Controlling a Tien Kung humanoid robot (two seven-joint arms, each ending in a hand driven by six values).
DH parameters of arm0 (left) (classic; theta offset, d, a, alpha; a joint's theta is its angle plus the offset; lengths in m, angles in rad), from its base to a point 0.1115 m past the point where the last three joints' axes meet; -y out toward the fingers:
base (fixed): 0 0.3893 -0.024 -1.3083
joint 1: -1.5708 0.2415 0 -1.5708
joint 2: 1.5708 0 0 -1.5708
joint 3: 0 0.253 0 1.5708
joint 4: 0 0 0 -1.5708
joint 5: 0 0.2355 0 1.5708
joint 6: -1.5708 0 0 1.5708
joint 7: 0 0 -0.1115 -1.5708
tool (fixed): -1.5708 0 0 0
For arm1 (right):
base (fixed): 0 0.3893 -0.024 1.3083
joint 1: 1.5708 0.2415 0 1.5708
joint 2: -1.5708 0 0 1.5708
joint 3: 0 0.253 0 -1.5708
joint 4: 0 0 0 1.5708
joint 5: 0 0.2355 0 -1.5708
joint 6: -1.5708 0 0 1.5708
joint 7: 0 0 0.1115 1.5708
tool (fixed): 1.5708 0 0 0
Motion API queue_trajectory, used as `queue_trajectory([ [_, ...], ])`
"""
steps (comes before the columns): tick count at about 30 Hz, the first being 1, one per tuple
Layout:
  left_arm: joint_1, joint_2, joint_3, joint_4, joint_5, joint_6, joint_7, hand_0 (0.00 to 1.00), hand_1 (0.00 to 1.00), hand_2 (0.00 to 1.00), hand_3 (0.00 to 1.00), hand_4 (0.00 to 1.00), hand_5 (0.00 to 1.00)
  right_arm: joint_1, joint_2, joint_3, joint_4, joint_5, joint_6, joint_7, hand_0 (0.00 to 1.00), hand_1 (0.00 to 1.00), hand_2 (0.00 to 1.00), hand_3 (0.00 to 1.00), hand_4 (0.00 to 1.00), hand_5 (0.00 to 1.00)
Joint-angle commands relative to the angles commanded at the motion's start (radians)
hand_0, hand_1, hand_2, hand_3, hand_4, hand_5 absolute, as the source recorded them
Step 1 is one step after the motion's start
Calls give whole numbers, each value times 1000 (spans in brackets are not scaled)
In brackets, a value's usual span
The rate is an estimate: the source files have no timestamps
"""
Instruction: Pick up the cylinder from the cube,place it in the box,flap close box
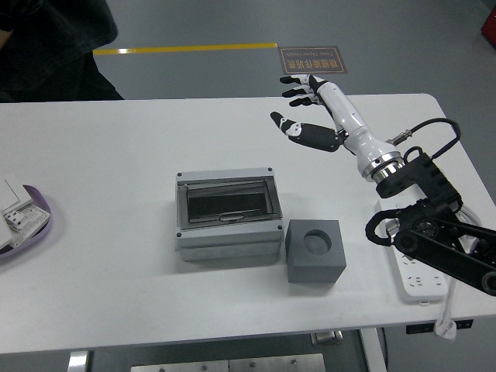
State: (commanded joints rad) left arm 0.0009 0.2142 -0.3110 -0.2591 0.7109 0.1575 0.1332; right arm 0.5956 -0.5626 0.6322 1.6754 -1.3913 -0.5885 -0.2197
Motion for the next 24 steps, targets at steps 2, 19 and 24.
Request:
queue_trajectory([
  [2, 2, -2, 4, 0, -6, 2, -3, 510, 550, 552, 593, 643, 201, -42, 9, 42, -34, -53, -22, 18, 714, 655, 673, 709, 690, 350],
  [19, 13, 6, -2, 0, 6, 1, -2, 510, 551, 552, 594, 645, 200, -362, 77, 230, -123, 281, -52, 400, 737, 672, 686, 708, 674, 319],
  [24, 14, 10, -20, 3, 28, -3, 8, 509, 552, 553, 594, 650, 197, -370, 76, 206, -155, 389, -57, 490, 754, 688, 698, 749, 827, 350],
])
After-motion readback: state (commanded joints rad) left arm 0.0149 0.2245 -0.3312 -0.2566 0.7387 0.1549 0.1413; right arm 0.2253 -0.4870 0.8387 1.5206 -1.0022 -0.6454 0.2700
